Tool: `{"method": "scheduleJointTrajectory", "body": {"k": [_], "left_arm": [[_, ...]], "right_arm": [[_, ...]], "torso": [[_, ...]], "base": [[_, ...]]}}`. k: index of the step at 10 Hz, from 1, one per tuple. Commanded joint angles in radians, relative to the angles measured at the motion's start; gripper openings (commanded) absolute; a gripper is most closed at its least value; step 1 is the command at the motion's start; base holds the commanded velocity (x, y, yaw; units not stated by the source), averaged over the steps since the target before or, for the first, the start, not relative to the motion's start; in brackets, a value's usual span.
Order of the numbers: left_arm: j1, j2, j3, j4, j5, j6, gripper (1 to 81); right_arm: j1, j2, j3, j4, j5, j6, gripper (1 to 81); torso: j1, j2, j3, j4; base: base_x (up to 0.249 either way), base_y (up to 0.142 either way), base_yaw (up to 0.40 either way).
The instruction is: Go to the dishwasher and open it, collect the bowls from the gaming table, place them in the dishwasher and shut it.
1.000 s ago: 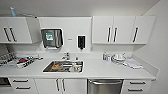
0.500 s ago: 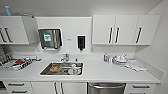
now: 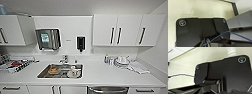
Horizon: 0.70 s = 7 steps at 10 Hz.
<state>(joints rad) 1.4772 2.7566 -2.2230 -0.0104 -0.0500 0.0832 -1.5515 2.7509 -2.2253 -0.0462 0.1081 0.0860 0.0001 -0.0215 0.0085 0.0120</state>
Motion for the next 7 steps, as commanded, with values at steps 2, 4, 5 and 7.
{"method": "scheduleJointTrajectory", "body": {"k": [2, 4, 5, 7], "left_arm": [[-0.059, -0.012, 0.022, 0.004, 0.047, 0.009, 81.1], [-0.059, -0.012, 0.022, 0.004, 0.047, 0.009, 81.1], [-0.059, -0.012, 0.022, 0.004, 0.047, 0.009, 81.1], [-0.059, -0.012, 0.023, 0.007, 0.047, 0.009, 81.1]], "right_arm": [[0.052, -0.017, 0.026, -0.003, -0.045, -0.003, 81.1], [0.052, -0.017, 0.026, -0.003, -0.045, -0.003, 81.1], [0.052, -0.017, 0.026, -0.003, -0.044, -0.003, 81.1], [0.050, -0.017, 0.026, -0.003, -0.044, -0.003, 81.1]], "torso": [[0.000, 0.000, 0.000, 0.000], [0.000, 0.000, 0.000, 0.000], [0.000, 0.000, 0.000, 0.000], [0.000, 0.000, 0.000, 0.000]], "base": [[0.146, 0.000, 0.000], [0.146, 0.000, 0.000], [0.140, 0.000, 0.000], [0.118, 0.000, 0.000]]}}
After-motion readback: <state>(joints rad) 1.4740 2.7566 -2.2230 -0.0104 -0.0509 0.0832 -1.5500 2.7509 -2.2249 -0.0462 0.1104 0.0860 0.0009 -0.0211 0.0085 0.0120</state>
